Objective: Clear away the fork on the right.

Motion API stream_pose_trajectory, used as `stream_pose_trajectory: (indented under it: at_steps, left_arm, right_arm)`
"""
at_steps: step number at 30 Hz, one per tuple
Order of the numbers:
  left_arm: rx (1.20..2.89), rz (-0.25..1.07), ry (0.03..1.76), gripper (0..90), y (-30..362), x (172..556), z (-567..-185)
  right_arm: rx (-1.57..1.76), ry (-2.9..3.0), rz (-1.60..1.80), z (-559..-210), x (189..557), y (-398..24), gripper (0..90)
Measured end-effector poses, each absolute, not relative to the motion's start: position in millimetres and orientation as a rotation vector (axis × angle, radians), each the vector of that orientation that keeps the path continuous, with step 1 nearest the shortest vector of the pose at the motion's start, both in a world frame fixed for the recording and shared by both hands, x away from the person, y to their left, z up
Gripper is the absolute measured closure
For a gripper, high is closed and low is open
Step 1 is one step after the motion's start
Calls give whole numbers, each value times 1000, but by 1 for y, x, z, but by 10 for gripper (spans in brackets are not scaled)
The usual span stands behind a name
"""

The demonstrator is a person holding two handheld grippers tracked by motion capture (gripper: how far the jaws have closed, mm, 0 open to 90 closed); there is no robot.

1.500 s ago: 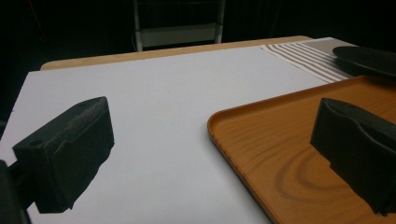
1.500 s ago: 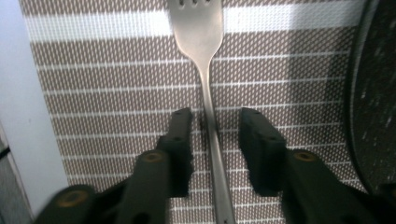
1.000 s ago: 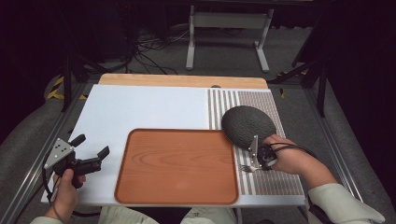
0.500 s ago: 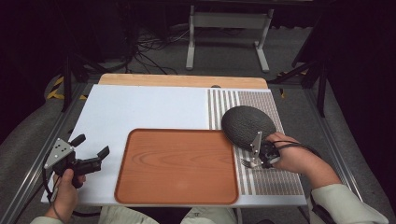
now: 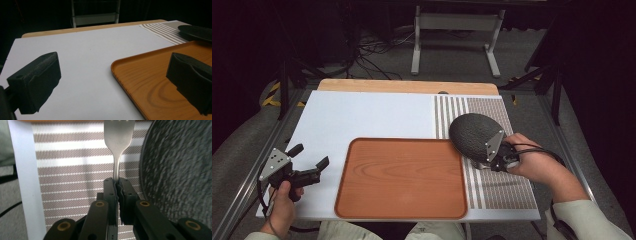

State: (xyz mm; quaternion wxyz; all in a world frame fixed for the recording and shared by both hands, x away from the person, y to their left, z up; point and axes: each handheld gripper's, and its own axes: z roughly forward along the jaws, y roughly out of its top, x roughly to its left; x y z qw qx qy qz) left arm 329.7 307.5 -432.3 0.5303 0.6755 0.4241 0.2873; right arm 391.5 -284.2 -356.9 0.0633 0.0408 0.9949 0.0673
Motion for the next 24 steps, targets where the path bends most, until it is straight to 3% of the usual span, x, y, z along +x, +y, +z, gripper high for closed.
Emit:
stream_pose_trajectory:
  at_steps: [24]
  left_arm:
    - [1605, 689, 1010, 2, 308, 329, -432]
  right_arm:
    - [322, 2812, 683, -322, 381, -285, 851]
